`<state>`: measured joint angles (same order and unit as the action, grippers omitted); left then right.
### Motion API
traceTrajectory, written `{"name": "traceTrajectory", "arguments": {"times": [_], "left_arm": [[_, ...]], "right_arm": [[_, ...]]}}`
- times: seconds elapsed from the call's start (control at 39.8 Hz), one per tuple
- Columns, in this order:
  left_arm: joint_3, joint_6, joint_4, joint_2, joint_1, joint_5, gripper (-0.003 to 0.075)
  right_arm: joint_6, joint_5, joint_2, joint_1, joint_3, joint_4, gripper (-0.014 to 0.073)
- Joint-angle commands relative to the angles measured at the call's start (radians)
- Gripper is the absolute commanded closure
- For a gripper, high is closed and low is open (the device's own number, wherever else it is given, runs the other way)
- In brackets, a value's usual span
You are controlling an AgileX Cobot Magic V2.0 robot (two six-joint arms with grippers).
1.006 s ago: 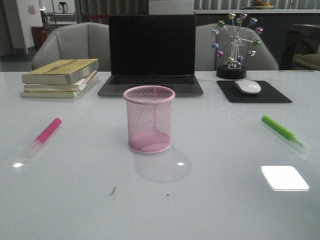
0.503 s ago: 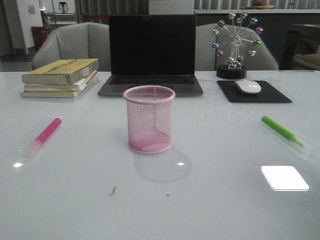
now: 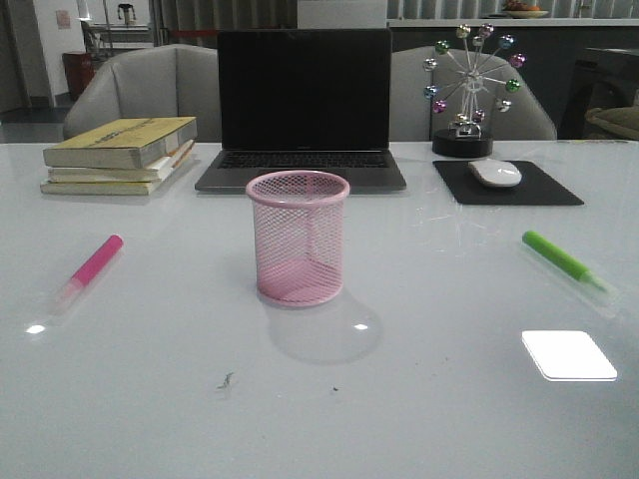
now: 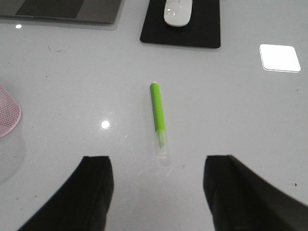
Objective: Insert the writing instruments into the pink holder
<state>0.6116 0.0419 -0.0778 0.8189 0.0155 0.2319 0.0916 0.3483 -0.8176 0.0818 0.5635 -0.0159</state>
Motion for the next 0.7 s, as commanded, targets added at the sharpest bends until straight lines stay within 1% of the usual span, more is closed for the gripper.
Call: {"name": "traceTrajectory", "arguments": {"times": [0.0,0.08,0.2,0.3,0.35,0.4,0.55,0.6,0.68], "left_arm": [[0.035,-0.004,-0.008,-0.004,0.002,-0.089,0.022],[0.035,-0.004,-0.008,-0.004,0.002,-0.089,0.022],[0.035,-0.004,-0.008,-0.004,0.002,-0.089,0.022],[0.035,-0.004,-0.008,-0.004,0.002,-0.089,0.022],[0.035,-0.004,-0.008,-0.004,0.002,-0.089,0.022],[0.035,-0.004,-0.008,-0.004,0.002,-0.089,0.022],[0.035,-0.004,-0.008,-0.004,0.002,-0.089,0.022],[0.035,-0.004,-0.008,-0.004,0.002,-0.089,0.022],[0.035,-0.004,-0.008,-0.004,0.002,-0.089,0.022]], "right_arm": [[-0.001,-0.09,-0.015,0.003,0.043,0.0,0.0074],[-0.001,-0.132,-0.024,0.003,0.045,0.0,0.0074],[0.0,-0.254,-0.028,0.003,0.045,0.032,0.0074],[0.0,-0.378,-0.028,0.003,0.045,0.05,0.0074],[0.002,-0.406,-0.028,0.003,0.048,0.069,0.0074],[0.002,-0.378,-0.037,0.003,0.055,0.081,0.0082],[0.001,-0.154,-0.128,0.003,0.098,0.077,0.0105],[0.001,-0.083,-0.184,0.003,0.129,0.073,0.0105],[0.001,-0.024,-0.275,0.003,0.183,0.066,0.0105]]}}
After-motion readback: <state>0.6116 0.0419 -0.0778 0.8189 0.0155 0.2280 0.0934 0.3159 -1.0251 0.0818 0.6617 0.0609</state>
